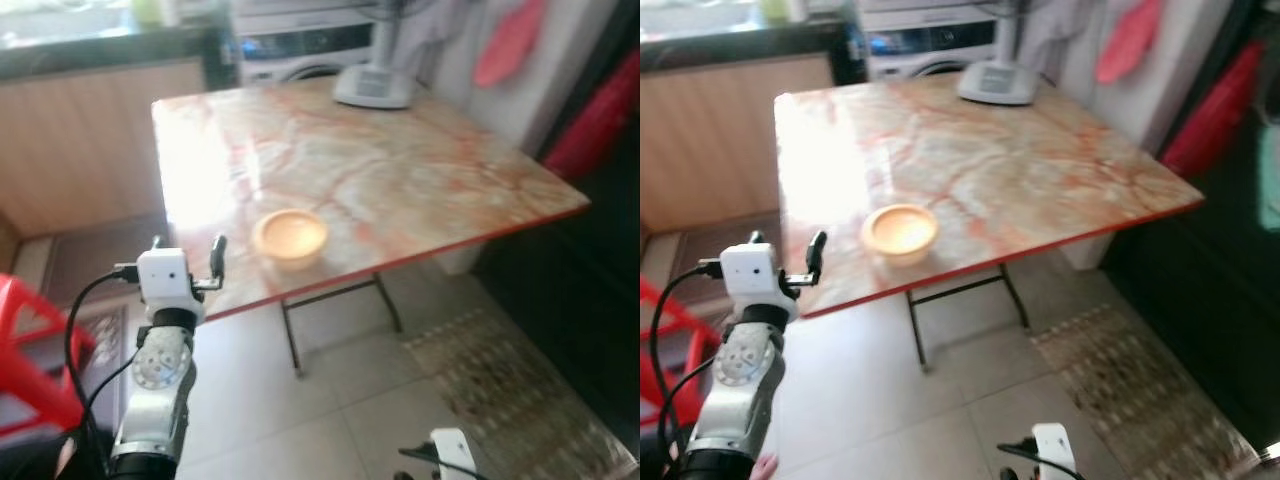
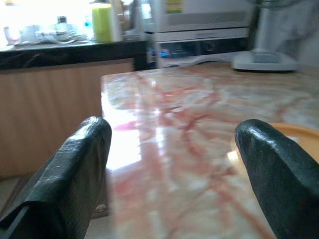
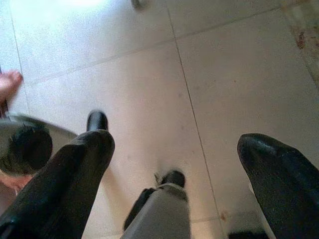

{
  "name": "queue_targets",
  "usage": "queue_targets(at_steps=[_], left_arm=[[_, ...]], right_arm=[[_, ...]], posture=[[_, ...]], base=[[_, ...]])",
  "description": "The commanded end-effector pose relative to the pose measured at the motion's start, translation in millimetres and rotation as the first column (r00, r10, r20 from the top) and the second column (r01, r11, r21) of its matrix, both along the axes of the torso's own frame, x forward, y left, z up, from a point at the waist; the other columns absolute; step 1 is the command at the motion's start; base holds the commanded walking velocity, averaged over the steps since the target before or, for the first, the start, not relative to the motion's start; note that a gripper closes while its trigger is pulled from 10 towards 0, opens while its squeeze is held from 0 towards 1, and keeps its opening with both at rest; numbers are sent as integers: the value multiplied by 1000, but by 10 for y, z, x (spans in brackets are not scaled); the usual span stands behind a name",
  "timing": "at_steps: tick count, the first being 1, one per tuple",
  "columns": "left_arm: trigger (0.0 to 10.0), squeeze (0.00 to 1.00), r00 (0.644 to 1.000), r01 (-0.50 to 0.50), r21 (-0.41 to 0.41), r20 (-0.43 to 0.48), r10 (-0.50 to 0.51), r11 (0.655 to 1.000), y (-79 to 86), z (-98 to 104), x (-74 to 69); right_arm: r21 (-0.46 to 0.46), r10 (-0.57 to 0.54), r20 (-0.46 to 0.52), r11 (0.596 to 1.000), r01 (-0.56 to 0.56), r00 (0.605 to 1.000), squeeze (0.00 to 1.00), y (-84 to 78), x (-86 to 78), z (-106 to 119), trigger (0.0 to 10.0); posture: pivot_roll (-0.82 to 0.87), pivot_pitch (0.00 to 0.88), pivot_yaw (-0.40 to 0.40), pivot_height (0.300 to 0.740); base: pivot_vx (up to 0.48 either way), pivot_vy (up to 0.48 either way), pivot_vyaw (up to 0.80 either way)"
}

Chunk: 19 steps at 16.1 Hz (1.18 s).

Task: Restocking fridge

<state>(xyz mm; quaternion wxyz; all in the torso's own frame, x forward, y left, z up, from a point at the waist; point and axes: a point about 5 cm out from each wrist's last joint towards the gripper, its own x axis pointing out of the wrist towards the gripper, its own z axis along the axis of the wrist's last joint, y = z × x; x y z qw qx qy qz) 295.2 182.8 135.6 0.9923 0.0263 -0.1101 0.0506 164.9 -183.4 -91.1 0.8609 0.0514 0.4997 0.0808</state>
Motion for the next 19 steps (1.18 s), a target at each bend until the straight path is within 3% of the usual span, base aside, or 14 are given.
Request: queue_targets(at_steps=[1, 9, 13, 15, 16, 18, 19], left_arm=[[10000, 0, 999, 34, -10, 3, -34, 999, -75, 14, 3], [10000, 0, 1000, 24, -13, -11, -24, 1000, -68, -12, -18], [10000, 0, 999, -48, -41, -5, 48, 998, 3, -23, -27], [10000, 0, 997, -71, -144, -42, 66, 987, 52, -91, -28], [10000, 0, 994, -91, -275, -75, 73, 957, 94, -141, -9], [10000, 0, 994, -92, -315, -79, 70, 945, 125, -150, 7], [10000, 0, 994, -79, -380, -105, 42, 921, 115, -192, 36]], right_arm=[[-12, -5, -28, 1000, 5, 1000, 0, -56, -93, -32, 10000], [-2, -2, -32, 1000, 2, 999, 0, -62, -90, -29, 10000], [-7, 1, -35, 1000, -2, 999, 0, -63, -98, -32, 10000], [-7, 3, -36, 1000, -3, 999, 0, -63, -105, -35, 10000], [-8, 6, -37, 1000, -7, 999, 0, -63, -108, -36, 10000], [-8, 7, -38, 1000, -7, 999, 0, -62, -116, -39, 10000], [-8, 8, -38, 1000, -8, 999, 0, -61, -114, -38, 10000]], posture=[[90, 0, -21, 740], [97, 0, -30, 740], [95, 0, -29, 740], [92, 0, -28, 740], [92, 0, -29, 740], [93, 0, -28, 740], [93, 0, -28, 740]], base=[[285, 0, 0], [288, 0, 0], [62, 0, 0], [0, 0, 0], [0, 0, 0], [0, 0, 0], [0, 0, 0]])
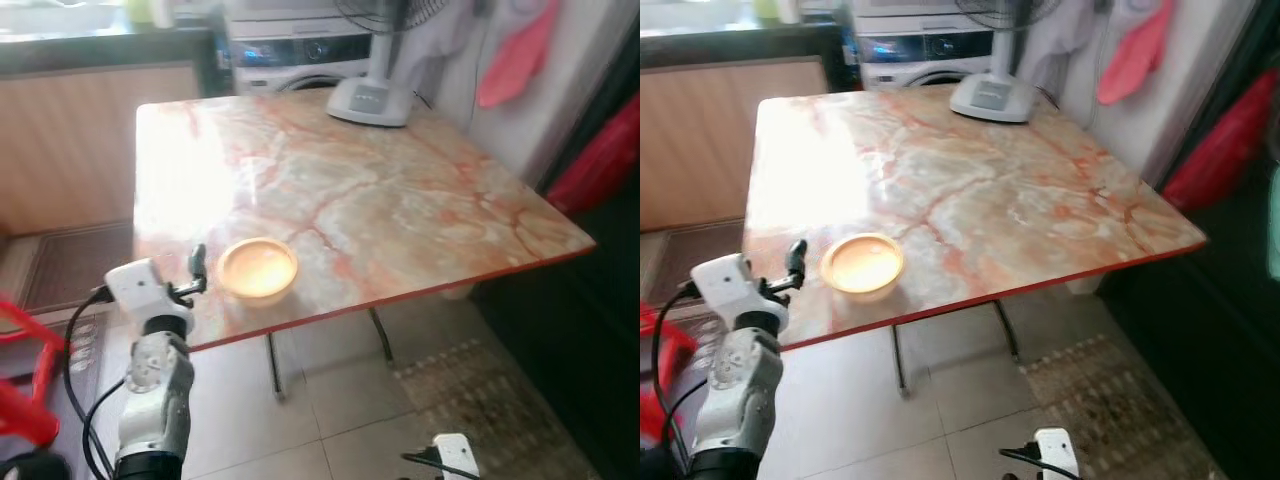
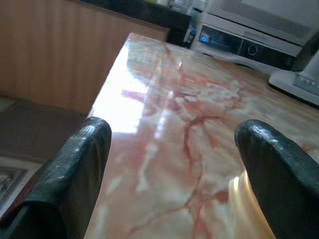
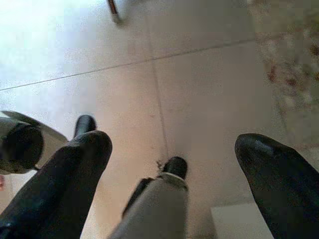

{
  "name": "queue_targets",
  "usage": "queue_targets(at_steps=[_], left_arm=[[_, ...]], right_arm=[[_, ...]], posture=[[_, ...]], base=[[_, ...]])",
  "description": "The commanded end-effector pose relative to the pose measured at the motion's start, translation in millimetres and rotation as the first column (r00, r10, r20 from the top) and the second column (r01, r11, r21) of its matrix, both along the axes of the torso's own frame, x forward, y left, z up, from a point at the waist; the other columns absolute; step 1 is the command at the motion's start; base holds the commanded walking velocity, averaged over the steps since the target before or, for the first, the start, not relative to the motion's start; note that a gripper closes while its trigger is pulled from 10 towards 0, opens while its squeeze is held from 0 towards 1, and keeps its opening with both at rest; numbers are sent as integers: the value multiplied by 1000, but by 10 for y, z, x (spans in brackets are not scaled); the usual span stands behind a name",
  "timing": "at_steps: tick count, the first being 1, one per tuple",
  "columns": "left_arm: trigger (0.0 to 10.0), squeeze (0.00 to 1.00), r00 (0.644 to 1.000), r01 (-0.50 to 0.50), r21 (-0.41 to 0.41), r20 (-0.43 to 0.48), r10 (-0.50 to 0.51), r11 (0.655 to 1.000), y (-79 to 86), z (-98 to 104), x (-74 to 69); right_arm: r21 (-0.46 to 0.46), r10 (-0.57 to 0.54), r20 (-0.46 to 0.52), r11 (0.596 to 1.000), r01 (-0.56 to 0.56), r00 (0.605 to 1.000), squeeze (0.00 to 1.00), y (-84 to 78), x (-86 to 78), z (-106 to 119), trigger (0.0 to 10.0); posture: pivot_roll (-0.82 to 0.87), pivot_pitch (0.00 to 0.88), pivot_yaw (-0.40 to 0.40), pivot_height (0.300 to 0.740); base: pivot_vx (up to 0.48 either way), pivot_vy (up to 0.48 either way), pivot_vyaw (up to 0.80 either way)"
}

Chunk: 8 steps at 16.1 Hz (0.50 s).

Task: Restocking fridge

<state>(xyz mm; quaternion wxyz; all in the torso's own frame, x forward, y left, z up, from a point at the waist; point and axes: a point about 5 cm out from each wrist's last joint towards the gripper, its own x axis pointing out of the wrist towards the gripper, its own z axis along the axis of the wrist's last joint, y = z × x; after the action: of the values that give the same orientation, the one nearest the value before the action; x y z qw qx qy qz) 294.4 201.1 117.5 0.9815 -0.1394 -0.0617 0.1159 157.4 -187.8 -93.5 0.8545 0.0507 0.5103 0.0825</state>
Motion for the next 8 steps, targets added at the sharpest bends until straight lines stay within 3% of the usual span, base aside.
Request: queue_targets(at_steps=[1, 5, 8], left_arm=[[10000, 0, 999, 42, -69, -15, -43, 997, -72, -19, 51], [10000, 0, 988, 137, -188, -40, -147, 973, -203, -88, 135], [10000, 0, 987, 142, -195, -41, -153, 971, -202, -88, 139]], right_arm=[[-7, 2, -13, 1000, -2, 1000, 0, -17, -38, -14, 10000], [-4, 3, -13, 1000, -3, 1000, 0, -22, -39, -13, 10000], [-4, 3, -13, 1000, -3, 1000, 0, -21, -39, -13, 10000]], posture=[[92, 0, -28, 740], [89, 0, -31, 740], [89, 0, -31, 740]], base=[[0, 0, 0], [0, 0, 0], [0, 0, 0]])
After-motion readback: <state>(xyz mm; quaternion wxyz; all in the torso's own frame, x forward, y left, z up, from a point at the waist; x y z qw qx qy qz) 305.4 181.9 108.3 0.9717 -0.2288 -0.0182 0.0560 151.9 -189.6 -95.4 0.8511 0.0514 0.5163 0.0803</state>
